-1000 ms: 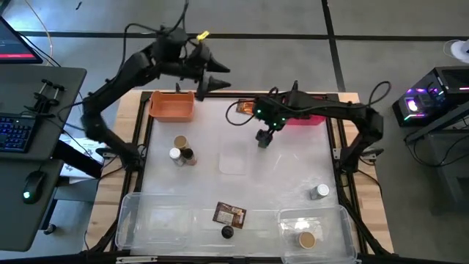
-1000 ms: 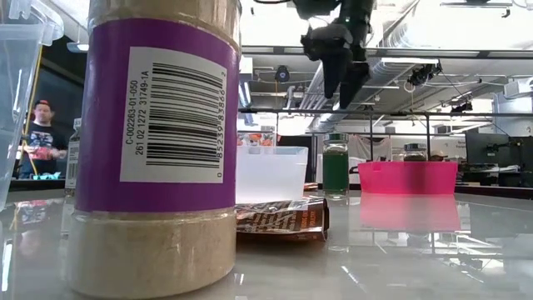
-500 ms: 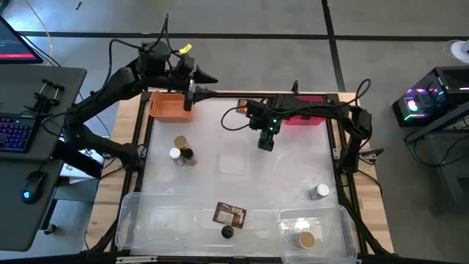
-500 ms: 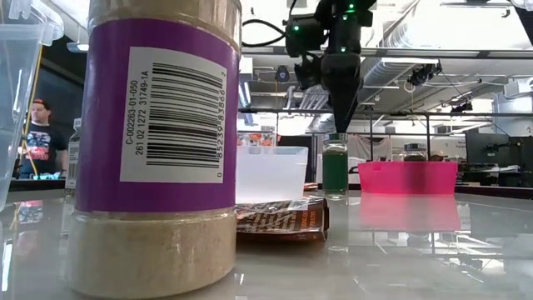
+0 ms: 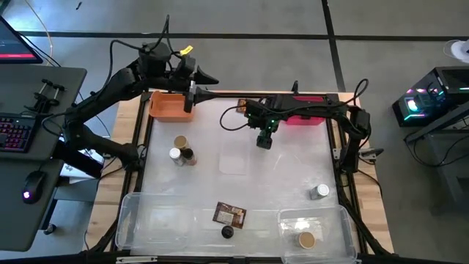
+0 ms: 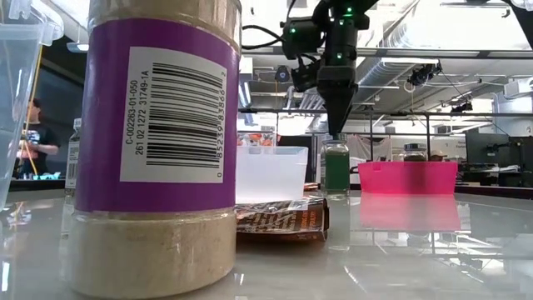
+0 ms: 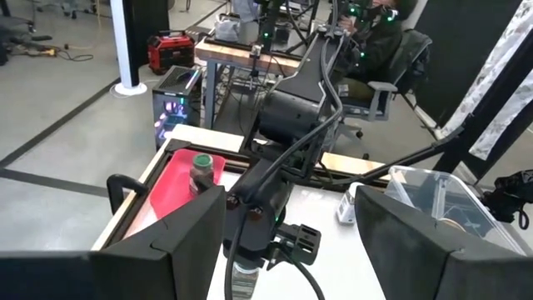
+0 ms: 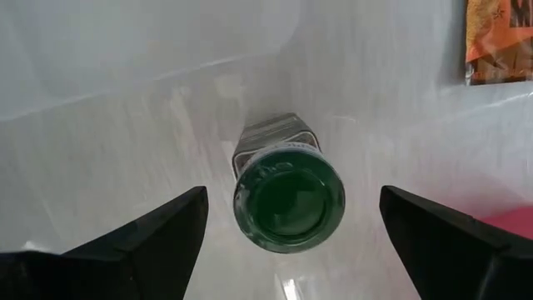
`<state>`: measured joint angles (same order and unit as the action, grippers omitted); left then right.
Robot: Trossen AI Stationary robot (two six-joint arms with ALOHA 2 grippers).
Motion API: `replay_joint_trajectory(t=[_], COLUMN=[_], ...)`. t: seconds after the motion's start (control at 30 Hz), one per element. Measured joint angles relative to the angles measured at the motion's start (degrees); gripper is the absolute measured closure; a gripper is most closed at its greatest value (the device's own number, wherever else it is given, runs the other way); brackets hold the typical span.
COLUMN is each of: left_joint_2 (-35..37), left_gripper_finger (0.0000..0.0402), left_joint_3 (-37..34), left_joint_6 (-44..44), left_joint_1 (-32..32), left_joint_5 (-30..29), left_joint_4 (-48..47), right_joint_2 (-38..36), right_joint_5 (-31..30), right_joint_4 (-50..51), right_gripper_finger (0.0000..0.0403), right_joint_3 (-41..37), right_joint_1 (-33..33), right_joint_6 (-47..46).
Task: Sort spices by type
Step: Put the green seasoning bottle into the red bin
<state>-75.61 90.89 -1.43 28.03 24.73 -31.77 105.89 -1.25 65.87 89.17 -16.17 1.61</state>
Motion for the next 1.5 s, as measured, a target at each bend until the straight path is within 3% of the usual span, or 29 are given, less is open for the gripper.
replay_joint_trajectory(t=[0.37,0.7,0.83,1.03,1.13,1.37,1.5], left_joint_2=[0.0,0.0,0.0,0.0,0.0,0.3,0.4], left_gripper_finger=[0.0149,0.0149,0.0149,0.0149,0.0149,0.0149,0.0149], left_joint_3=[0.0,0.0,0.0,0.0,0.0,0.0,0.0], left_joint_6=[0.0,0.1,0.2,1.5,3.1,5.1,6.1], left_joint_1=[0.0,0.0,0.0,0.1,0.2,2.2,3.7], left_joint_5=[0.0,0.0,0.0,0.0,-0.1,-0.5,-0.5], left_joint_4=[0.0,-0.2,-0.2,-1.0,-1.9,-2.3,-2.7], right_joint_2=[3.2,5.6,5.6,5.5,5.2,-3.5,-9.9], right_joint_5=[-0.1,-1.0,-1.6,-1.4,0.0,1.1,-2.9], right_joint_4=[-0.4,-1.0,-1.1,-0.8,-0.5,6.4,10.2], right_gripper_finger=[0.0052,0.0057,0.0097,0.0208,0.0209,0.0209,0.0209], right_joint_3=[0.0,0.0,0.0,0.0,0.0,1.3,5.5], right_joint_1=[0.1,0.0,-0.7,-1.1,-1.1,-0.1,-1.1], right_joint_6=[10.4,12.2,11.7,12.3,11.3,7.0,0.0])
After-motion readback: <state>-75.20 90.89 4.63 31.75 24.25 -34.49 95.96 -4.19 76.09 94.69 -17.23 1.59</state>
